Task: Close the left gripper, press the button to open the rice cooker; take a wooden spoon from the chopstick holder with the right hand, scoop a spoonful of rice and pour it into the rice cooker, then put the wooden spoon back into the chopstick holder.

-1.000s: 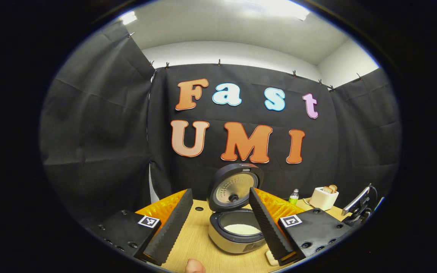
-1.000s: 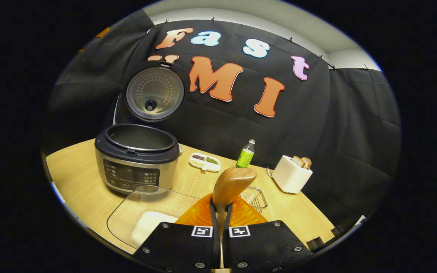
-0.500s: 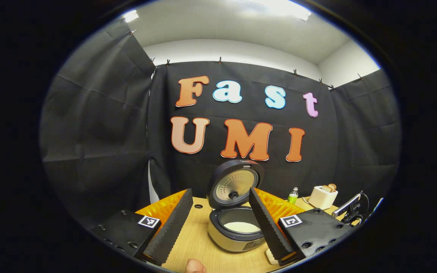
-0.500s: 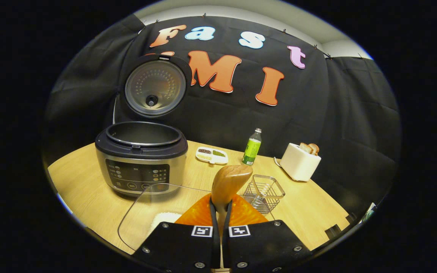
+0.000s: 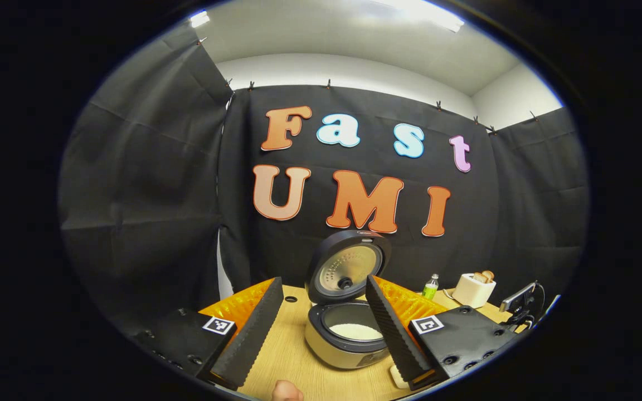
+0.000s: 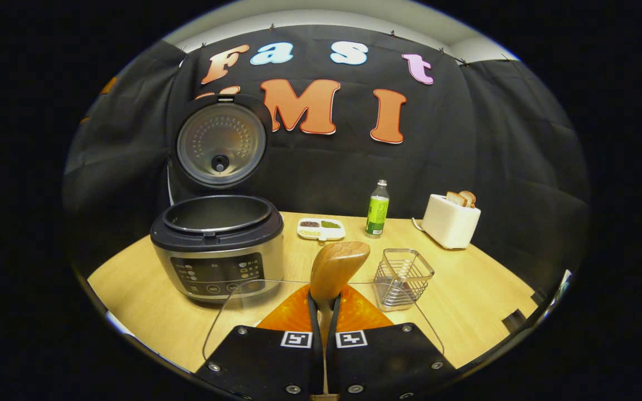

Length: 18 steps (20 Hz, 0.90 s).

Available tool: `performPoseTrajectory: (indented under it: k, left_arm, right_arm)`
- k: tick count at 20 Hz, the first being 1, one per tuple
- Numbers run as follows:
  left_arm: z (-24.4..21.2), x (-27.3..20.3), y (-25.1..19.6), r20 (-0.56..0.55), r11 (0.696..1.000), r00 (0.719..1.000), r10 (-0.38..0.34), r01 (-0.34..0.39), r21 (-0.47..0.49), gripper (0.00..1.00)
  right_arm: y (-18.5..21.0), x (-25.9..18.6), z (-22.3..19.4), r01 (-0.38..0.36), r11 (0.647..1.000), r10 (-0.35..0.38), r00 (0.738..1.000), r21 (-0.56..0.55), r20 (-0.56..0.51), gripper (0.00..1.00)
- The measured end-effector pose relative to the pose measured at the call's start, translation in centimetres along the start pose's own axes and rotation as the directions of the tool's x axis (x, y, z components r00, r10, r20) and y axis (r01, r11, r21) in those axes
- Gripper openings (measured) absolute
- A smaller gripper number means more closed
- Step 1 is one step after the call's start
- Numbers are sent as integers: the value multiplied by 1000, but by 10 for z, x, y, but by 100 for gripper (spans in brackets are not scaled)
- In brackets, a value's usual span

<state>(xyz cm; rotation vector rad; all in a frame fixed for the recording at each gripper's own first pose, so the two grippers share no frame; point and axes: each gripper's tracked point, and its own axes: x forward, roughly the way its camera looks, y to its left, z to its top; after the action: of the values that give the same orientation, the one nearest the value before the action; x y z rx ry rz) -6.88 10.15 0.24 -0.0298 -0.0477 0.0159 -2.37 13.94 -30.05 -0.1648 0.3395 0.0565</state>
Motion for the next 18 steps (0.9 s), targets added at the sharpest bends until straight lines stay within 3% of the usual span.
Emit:
performPoseTrajectory:
  k: [8, 11, 15, 18]
  left_arm:
    - [-1, 3, 7, -5, 1000, 1000, 13, -13, -9, 97]
    - [-3, 6, 8, -13, 1000, 1000, 13, -13, -18, 97]
    - [-7, 8, 9, -24, 999, 1000, 16, -16, -29, 99]
    - [-7, 8, 9, -23, 999, 1000, 21, -22, -32, 99]
  right_arm:
    - [10, 1, -3, -83, 975, 82, 997, 207, 13, 1]
    - [5, 5, -6, -107, 938, 110, 994, 331, 8, 1]
    - [-7, 11, -13, -117, 863, 139, 990, 492, -8, 1]
    - [-10, 13, -16, -122, 838, 152, 988, 531, -13, 1]
